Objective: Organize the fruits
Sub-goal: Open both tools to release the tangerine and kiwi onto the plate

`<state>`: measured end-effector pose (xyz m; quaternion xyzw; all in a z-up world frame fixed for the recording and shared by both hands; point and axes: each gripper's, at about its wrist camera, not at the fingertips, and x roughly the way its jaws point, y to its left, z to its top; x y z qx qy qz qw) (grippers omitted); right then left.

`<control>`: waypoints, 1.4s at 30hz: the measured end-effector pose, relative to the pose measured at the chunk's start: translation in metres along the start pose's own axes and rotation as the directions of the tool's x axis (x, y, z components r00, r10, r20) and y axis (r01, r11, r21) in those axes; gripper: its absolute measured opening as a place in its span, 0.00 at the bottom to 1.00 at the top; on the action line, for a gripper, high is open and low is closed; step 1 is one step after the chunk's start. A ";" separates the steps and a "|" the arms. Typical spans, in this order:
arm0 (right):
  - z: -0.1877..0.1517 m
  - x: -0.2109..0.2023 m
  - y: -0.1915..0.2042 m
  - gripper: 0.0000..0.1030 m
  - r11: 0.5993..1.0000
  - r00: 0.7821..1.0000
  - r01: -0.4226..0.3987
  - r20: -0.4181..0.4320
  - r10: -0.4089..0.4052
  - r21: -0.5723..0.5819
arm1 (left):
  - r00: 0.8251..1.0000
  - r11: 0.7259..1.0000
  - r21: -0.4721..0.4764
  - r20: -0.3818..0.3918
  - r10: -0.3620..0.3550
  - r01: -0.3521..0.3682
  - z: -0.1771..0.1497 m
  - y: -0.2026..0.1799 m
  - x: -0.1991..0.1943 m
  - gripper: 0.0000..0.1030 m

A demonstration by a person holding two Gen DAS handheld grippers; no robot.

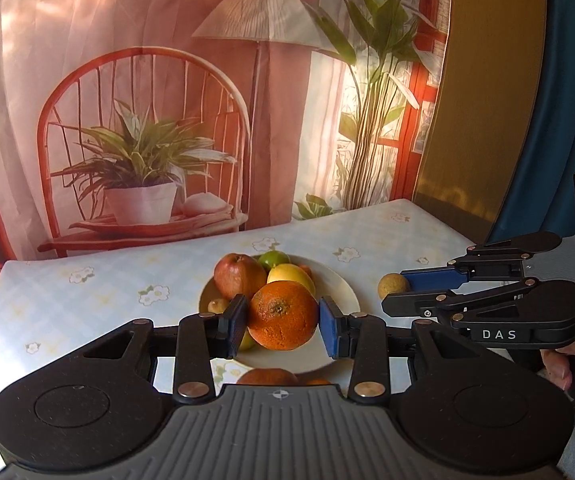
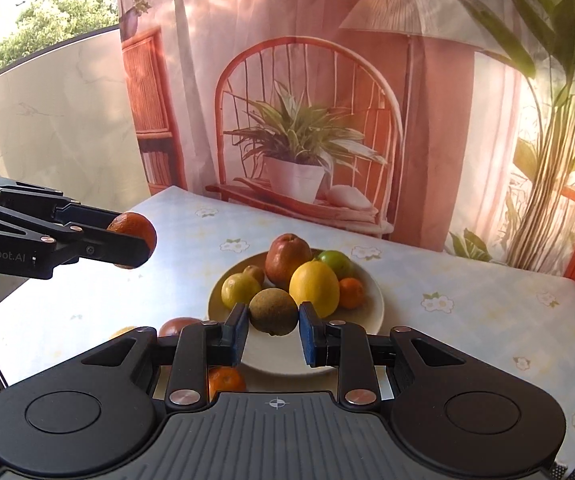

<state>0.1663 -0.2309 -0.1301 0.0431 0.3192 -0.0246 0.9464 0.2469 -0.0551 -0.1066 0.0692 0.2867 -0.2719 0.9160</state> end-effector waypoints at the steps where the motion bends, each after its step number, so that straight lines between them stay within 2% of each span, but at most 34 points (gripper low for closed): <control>1: 0.007 0.002 -0.003 0.24 1.000 1.000 0.006 0.010 -0.005 -0.003 | 1.000 1.000 0.004 0.010 0.007 -0.007 0.007 0.002 0.002 0.39; 4: 0.020 0.007 -0.011 0.24 1.000 0.999 0.011 0.030 -0.011 0.000 | 1.000 1.000 -0.012 0.014 0.016 -0.016 0.023 0.012 0.013 0.39; 7: 0.028 0.022 -0.021 0.24 1.000 1.000 0.022 0.020 -0.022 0.002 | 1.000 0.999 -0.048 -0.016 0.016 -0.017 0.032 0.026 0.034 0.39; 13: 0.025 0.063 -0.039 0.24 0.999 0.998 0.034 -0.052 -0.033 0.008 | 0.992 0.997 -0.064 -0.121 0.025 -0.033 0.025 0.044 0.090 0.39; 20: 0.014 0.100 -0.059 0.24 0.998 0.993 0.036 -0.116 -0.030 0.052 | 0.979 0.998 -0.051 -0.203 0.024 -0.035 0.014 0.050 0.145 0.39; 28: 0.004 0.131 -0.084 0.24 0.991 0.984 0.032 -0.178 -0.008 0.128 | 0.970 0.999 -0.044 -0.244 0.017 -0.029 0.009 0.056 0.171 0.39; 34: -0.002 0.152 -0.083 0.24 0.994 0.972 0.048 -0.235 -0.024 0.096 | 0.962 0.999 -0.023 -0.271 0.019 -0.026 0.004 0.056 0.181 0.39; 42: -0.008 0.162 -0.083 0.25 0.994 0.970 0.051 -0.244 -0.025 0.101 | 0.963 1.000 -0.018 -0.269 0.018 -0.023 0.003 0.058 0.182 0.40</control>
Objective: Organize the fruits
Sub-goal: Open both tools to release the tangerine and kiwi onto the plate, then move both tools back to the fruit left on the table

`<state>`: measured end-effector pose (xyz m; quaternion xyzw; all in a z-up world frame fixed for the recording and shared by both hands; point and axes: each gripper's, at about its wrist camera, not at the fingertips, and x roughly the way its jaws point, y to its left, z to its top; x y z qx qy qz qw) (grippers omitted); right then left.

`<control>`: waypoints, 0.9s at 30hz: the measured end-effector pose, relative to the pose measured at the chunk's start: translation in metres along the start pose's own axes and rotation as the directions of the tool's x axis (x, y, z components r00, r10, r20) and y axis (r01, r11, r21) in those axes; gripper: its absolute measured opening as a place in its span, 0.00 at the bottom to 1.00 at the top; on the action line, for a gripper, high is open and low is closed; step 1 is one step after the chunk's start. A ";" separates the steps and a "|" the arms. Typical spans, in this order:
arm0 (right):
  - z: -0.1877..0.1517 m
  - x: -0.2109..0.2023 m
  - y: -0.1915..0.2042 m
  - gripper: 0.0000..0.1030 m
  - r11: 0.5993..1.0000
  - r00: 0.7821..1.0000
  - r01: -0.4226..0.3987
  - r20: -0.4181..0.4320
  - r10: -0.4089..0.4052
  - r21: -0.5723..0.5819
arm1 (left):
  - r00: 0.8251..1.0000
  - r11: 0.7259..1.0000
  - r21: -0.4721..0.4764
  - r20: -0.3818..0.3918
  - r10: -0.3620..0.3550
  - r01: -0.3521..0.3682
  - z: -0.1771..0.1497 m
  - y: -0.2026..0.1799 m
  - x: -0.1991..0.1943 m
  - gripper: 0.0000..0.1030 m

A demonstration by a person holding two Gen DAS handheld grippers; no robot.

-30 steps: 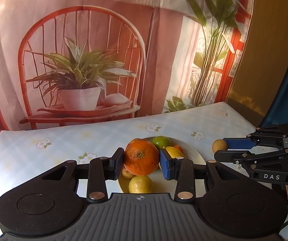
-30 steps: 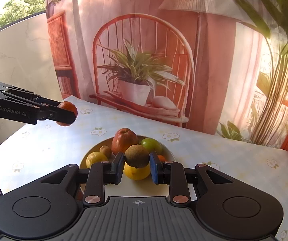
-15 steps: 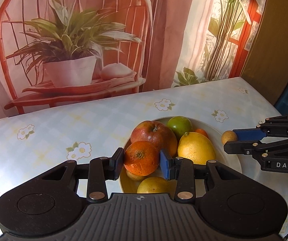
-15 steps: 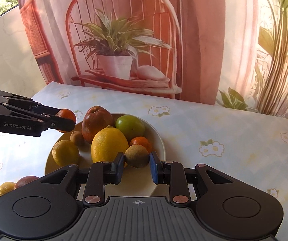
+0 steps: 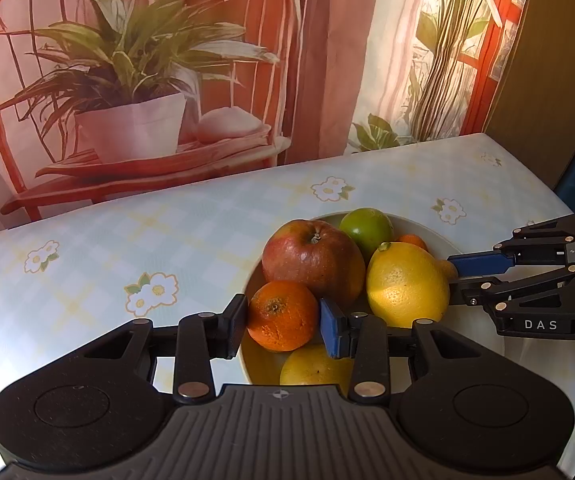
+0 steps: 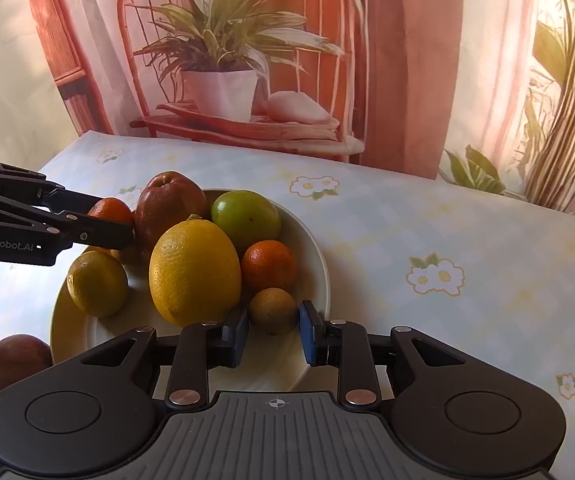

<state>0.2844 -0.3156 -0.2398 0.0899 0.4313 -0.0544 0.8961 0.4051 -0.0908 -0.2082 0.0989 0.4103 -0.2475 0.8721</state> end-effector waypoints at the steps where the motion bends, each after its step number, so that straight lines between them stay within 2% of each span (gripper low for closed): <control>1: 0.000 0.000 0.000 0.25 1.000 1.000 0.001 0.000 -0.001 0.003 | 1.000 1.000 -0.002 0.000 -0.003 0.003 0.000 0.000 0.000 0.40; 7: 0.000 -0.007 -0.001 0.27 1.000 1.000 0.003 0.017 -0.004 0.031 | 1.000 1.000 -0.010 -0.003 0.002 -0.002 -0.002 0.002 -0.002 0.41; 15: -0.006 -0.026 0.001 0.30 0.997 0.999 0.012 0.051 -0.016 0.070 | 0.999 1.000 -0.024 0.031 0.016 -0.015 -0.003 0.004 -0.019 0.41; 27: -0.028 -0.060 0.025 0.31 0.994 0.996 -0.001 0.086 -0.009 0.113 | 0.996 0.995 -0.085 0.072 0.051 -0.044 -0.018 0.022 -0.069 0.41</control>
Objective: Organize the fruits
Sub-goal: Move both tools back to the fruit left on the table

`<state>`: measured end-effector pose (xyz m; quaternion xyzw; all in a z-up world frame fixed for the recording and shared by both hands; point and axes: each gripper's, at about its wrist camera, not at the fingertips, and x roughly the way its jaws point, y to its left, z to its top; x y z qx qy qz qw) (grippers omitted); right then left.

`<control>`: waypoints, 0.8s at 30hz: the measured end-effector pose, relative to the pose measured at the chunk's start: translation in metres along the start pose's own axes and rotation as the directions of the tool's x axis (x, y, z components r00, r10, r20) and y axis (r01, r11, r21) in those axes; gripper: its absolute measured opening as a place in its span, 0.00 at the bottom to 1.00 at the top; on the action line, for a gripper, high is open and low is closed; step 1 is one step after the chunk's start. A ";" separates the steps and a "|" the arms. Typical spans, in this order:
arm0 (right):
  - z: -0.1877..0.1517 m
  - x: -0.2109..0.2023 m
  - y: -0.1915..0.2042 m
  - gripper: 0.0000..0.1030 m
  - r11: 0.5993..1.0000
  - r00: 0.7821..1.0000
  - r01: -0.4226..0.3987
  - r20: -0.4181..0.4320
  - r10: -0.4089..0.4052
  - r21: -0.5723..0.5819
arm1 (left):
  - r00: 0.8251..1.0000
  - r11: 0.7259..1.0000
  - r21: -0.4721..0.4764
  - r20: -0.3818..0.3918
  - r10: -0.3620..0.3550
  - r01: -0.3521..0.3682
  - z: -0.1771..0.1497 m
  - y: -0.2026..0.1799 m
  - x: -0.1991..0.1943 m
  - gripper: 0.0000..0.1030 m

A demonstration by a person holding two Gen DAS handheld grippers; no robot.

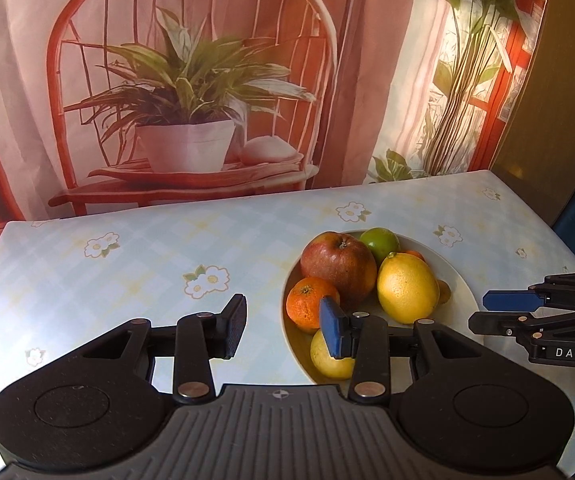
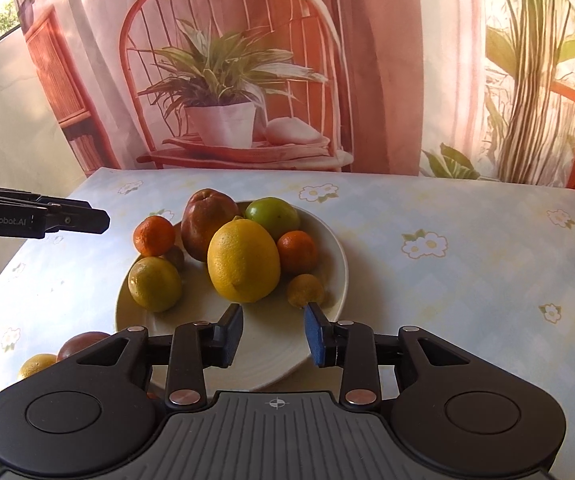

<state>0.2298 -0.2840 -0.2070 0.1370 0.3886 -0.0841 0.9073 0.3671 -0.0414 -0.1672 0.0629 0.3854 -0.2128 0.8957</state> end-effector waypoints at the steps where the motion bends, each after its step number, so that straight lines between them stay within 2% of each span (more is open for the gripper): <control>1: -0.002 -0.002 0.004 0.31 1.000 1.000 -0.002 -0.001 0.002 -0.002 | 1.000 1.000 -0.006 -0.002 0.009 -0.009 -0.003 0.004 -0.005 0.41; 7: -0.012 -0.010 0.025 0.31 1.000 1.000 -0.017 -0.011 0.017 -0.017 | 0.999 0.998 -0.043 -0.009 0.047 -0.047 -0.019 0.027 -0.024 0.41; 12: -0.016 -0.015 0.044 0.31 0.999 0.999 -0.030 -0.018 0.029 -0.043 | 0.999 0.998 -0.048 -0.005 0.051 -0.052 -0.031 0.037 -0.040 0.41; 17: -0.021 -0.020 0.062 0.31 0.997 0.998 -0.052 -0.027 0.051 -0.059 | 0.999 0.998 -0.047 0.004 0.034 -0.033 -0.045 0.037 -0.056 0.41; 24: -0.033 -0.030 0.087 0.31 0.994 0.996 -0.085 -0.033 0.083 -0.070 | 1.000 1.000 -0.019 -0.024 0.004 -0.004 -0.068 0.036 -0.072 0.41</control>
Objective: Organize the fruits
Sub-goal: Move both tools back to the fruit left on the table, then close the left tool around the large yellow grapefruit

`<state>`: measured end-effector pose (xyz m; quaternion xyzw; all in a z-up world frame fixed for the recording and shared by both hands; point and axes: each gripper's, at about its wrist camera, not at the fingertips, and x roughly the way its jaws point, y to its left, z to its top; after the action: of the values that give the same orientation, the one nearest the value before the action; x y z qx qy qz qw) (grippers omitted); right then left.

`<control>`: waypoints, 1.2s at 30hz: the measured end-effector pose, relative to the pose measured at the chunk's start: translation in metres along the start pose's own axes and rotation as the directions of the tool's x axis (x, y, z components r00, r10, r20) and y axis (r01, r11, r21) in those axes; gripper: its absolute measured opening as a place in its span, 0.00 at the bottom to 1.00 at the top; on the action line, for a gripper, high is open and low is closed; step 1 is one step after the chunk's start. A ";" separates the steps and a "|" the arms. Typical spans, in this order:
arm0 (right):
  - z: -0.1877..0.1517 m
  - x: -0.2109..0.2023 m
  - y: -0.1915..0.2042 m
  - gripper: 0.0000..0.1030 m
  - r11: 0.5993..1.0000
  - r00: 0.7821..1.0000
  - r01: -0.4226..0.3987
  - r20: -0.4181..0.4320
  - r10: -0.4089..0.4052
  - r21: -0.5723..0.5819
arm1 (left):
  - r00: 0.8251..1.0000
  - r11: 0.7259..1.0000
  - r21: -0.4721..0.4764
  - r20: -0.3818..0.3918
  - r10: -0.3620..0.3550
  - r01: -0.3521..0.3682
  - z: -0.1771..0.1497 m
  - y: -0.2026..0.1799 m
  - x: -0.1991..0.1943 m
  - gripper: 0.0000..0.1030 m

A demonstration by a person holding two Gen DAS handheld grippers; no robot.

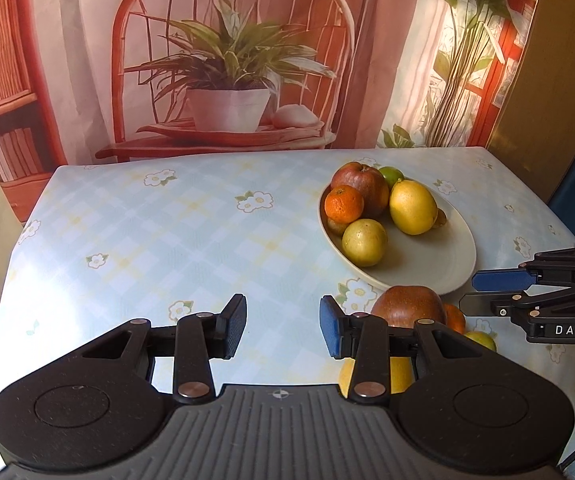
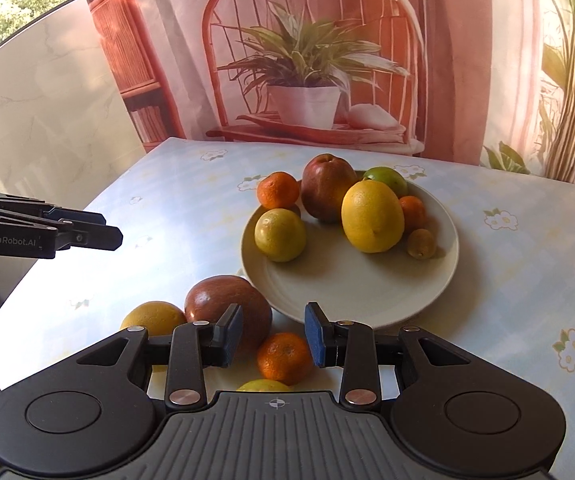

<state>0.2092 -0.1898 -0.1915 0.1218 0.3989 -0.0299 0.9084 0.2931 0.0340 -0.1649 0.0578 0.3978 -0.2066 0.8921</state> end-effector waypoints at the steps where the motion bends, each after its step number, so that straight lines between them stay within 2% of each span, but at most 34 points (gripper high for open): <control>1: -0.003 -0.001 0.005 0.31 1.000 1.000 -0.006 -0.003 0.006 -0.002 | 1.000 1.000 0.007 -0.003 -0.002 0.002 -0.003 0.000 -0.002 0.41; 7: -0.010 -0.002 0.029 0.31 0.999 0.999 -0.028 -0.032 0.027 -0.043 | 1.000 1.000 0.008 -0.015 -0.015 0.015 -0.029 0.003 -0.013 0.41; 13: -0.014 -0.001 0.041 0.31 0.998 0.998 -0.031 -0.053 0.028 -0.052 | 1.000 1.000 -0.022 -0.024 -0.019 0.019 -0.040 0.007 -0.011 0.41; 24: -0.021 0.002 0.043 0.32 0.998 0.995 -0.035 -0.096 0.030 -0.051 | 0.997 0.991 -0.109 -0.010 -0.076 0.074 -0.028 -0.005 0.003 0.41; 28: -0.025 0.003 0.048 0.32 0.996 0.995 -0.026 -0.103 0.017 -0.089 | 0.993 0.984 -0.133 -0.013 -0.119 0.117 -0.025 -0.014 0.009 0.41; 36: -0.026 0.006 0.054 0.32 0.993 0.993 -0.041 -0.115 0.028 -0.109 | 0.992 0.988 -0.101 -0.041 -0.121 0.116 -0.024 -0.027 0.023 0.41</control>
<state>0.2024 -0.1307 -0.2020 0.0793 0.4486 0.0151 0.8901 0.2791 0.0086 -0.1963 -0.0053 0.4310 -0.2380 0.8704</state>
